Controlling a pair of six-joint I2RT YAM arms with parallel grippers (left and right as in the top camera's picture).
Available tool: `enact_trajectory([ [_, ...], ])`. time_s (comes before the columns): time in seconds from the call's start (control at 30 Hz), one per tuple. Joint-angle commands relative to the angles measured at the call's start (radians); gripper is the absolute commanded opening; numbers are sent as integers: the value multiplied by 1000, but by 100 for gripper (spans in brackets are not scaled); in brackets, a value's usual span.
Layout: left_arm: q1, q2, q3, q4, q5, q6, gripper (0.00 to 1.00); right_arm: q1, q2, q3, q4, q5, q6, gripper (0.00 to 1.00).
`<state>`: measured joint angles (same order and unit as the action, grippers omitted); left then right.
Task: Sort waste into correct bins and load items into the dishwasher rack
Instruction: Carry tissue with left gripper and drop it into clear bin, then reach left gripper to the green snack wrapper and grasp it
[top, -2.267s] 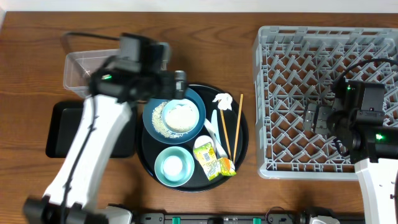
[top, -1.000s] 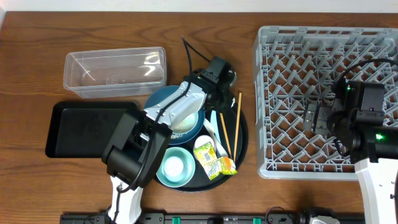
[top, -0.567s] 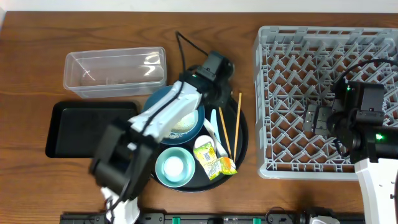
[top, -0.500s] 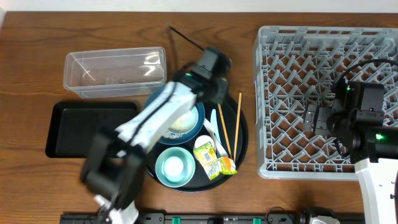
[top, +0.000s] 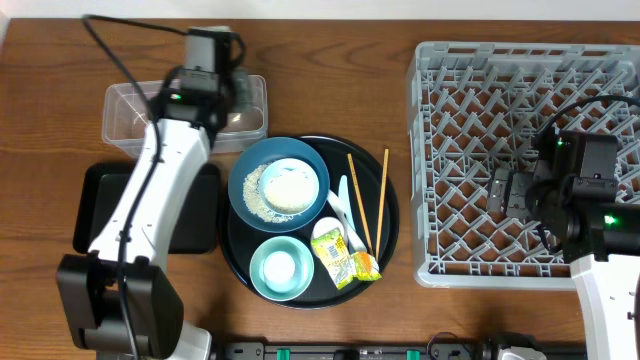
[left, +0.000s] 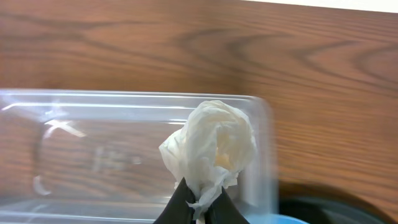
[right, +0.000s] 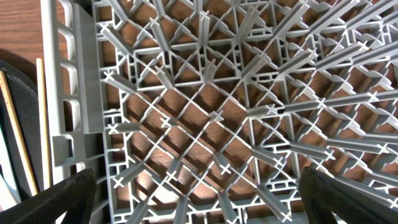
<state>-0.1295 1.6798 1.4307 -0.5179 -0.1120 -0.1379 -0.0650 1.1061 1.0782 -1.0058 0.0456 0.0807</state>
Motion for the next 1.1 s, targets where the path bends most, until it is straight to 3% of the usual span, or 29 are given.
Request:
enact_trajectory([
  [0.0, 46, 15, -8, -5, -12, -6, 15, 19, 0, 13, 0, 10, 16, 99],
  [0.1, 69, 17, -8, -5, -1, -6, 20, 19, 0, 13, -3, 10, 16, 99],
  [0.27, 75, 17, -8, -8, -1, -5, 57, 19, -1, 13, -8, 10, 16, 99],
  [0.43, 66, 14, -8, -96, 25, -6, 58, 19, -1, 13, -8, 10, 16, 99],
  [0.73, 16, -2, -8, -332, 370, -5, 54, 19, 0, 13, -5, 10, 16, 99],
  [0.9, -95, -20, -8, -427, 471, -6, 55, 19, 0, 13, -5, 10, 16, 99],
  [1.07, -216, -20, -8, -600, 472, -6, 62, 19, 0, 13, -7, 11, 16, 99],
])
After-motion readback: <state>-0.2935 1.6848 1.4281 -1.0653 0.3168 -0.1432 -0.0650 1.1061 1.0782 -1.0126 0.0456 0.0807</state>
